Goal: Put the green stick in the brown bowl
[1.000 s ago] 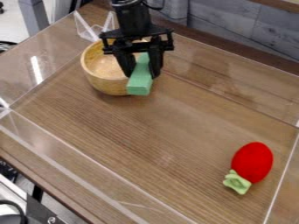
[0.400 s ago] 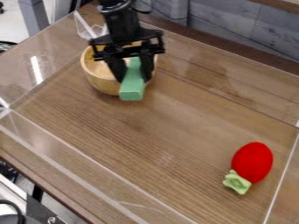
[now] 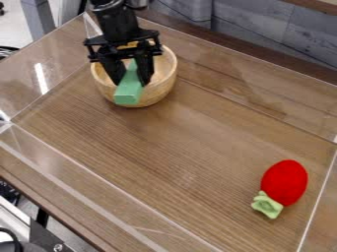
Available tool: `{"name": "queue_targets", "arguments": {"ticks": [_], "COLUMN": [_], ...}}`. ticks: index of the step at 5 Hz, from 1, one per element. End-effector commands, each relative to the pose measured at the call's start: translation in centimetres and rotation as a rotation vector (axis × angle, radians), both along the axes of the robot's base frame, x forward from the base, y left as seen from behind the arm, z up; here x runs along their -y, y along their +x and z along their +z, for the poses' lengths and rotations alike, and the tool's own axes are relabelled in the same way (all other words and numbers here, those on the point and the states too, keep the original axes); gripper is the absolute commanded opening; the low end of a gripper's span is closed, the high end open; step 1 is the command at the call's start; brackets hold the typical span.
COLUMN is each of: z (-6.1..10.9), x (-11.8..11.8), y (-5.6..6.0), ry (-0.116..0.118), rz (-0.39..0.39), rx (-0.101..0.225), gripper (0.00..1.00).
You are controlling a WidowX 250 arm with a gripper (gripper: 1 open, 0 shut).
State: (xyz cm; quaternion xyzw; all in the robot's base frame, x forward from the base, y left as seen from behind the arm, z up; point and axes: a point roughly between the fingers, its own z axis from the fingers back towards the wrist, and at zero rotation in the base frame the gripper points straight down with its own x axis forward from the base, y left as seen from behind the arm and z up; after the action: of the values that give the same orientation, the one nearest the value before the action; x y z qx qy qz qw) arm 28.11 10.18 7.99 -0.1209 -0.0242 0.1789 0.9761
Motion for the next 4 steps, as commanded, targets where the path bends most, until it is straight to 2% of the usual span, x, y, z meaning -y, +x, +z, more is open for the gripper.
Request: {"name": "queue_targets", "arguments": {"ticks": [1,4], "z": [1.3,1.3], "x": [-0.7,-0.7], "y": [1.1,2.5], "ry": [0.025,0.028], "rz": [-0.014,-0.069], "rx": [0.050,0.052], "gripper": [0.00,0.00]}}
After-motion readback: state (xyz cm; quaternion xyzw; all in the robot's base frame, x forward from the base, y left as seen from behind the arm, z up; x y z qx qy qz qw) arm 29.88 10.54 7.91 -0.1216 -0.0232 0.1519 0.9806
